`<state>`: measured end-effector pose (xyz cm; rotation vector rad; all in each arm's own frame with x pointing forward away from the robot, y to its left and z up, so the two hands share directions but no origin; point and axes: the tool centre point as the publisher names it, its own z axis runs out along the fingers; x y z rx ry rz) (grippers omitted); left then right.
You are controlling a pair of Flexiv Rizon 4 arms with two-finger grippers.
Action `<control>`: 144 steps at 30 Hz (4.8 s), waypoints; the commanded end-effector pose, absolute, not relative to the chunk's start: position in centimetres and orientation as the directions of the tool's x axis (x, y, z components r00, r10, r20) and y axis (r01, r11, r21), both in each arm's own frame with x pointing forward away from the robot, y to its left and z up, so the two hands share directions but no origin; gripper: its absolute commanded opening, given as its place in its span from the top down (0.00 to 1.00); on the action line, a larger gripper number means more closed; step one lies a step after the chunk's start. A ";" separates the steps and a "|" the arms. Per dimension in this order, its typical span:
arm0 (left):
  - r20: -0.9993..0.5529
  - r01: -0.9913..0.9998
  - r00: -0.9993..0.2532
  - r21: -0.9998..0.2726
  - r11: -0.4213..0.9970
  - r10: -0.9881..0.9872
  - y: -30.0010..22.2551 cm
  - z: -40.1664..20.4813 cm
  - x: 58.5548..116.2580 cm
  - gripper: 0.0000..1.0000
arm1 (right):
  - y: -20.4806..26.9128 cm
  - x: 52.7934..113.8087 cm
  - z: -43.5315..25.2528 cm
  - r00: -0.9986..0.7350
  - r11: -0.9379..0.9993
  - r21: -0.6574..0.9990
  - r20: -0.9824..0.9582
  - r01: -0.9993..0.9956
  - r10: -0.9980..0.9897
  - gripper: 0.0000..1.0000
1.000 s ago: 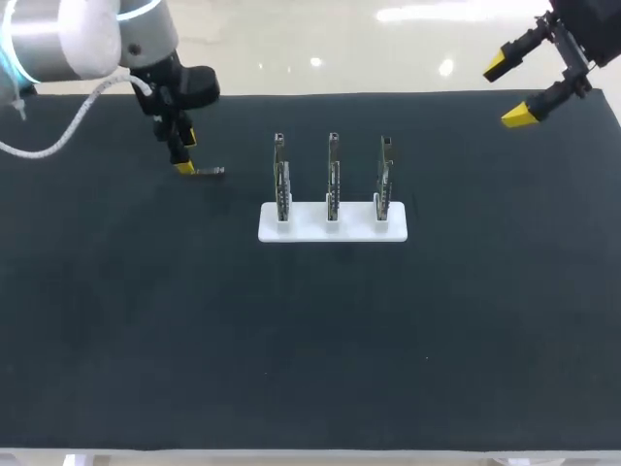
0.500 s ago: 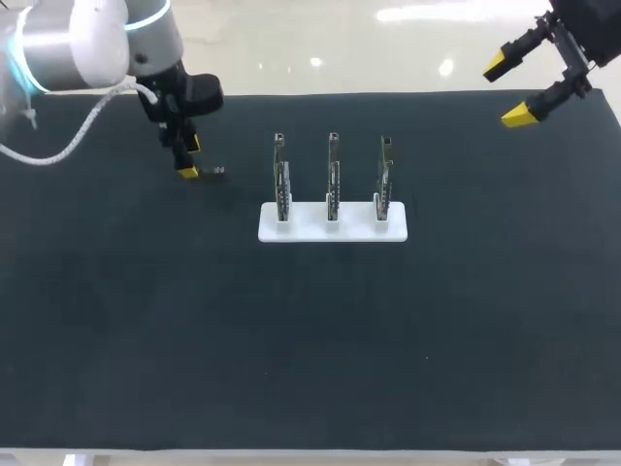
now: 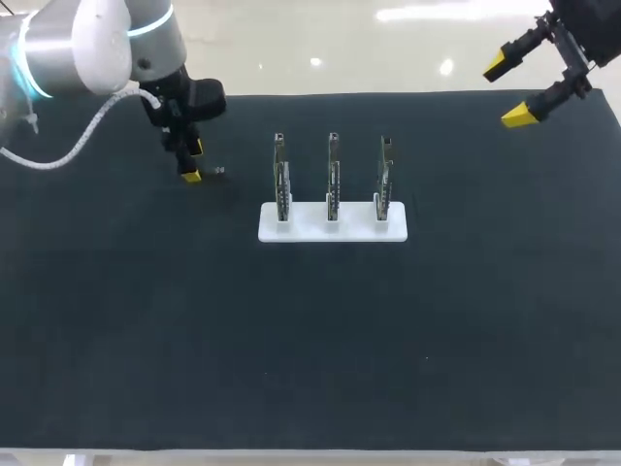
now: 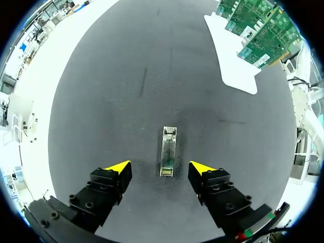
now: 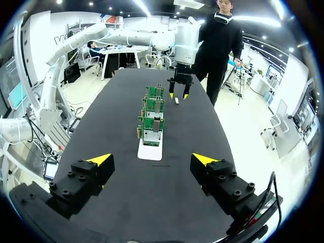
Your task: Pick up the optical module with the left hand, and insert it into the network port with the right hand.
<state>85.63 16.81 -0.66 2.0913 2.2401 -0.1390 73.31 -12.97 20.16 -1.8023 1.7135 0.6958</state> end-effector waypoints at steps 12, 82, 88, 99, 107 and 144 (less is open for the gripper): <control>-0.124 0.996 -0.082 0.029 0.086 0.989 16.8 -0.9 84.4 0.00 | -13.0 73.4 20.1 0.054 -0.036 -0.040 -0.701 -0.999 -0.712 0.00; -0.728 0.992 0.095 0.014 -0.123 0.679 18.6 20.3 78.0 1.00 | -13.0 73.4 20.1 0.054 -0.036 -0.040 -0.701 -0.999 -0.712 0.00; -0.804 0.992 0.114 0.063 -0.106 0.583 19.4 21.5 77.4 1.00 | -13.0 73.4 20.1 0.054 -0.036 -0.040 -0.701 -0.999 -0.712 0.00; -0.804 0.992 0.114 0.063 -0.106 0.583 19.4 21.5 77.4 1.00 | -13.0 73.4 20.1 0.054 -0.036 -0.040 -0.701 -0.999 -0.712 0.00; -0.804 0.992 0.114 0.063 -0.106 0.583 19.4 21.5 77.4 1.00 | -13.0 73.4 20.1 0.054 -0.036 -0.040 -0.701 -0.999 -0.712 0.00; -0.973 0.981 0.142 0.162 0.104 0.182 -3.0 20.8 73.9 1.00 | -13.0 73.4 20.1 0.054 -0.036 -0.040 -0.701 -0.999 -0.712 0.00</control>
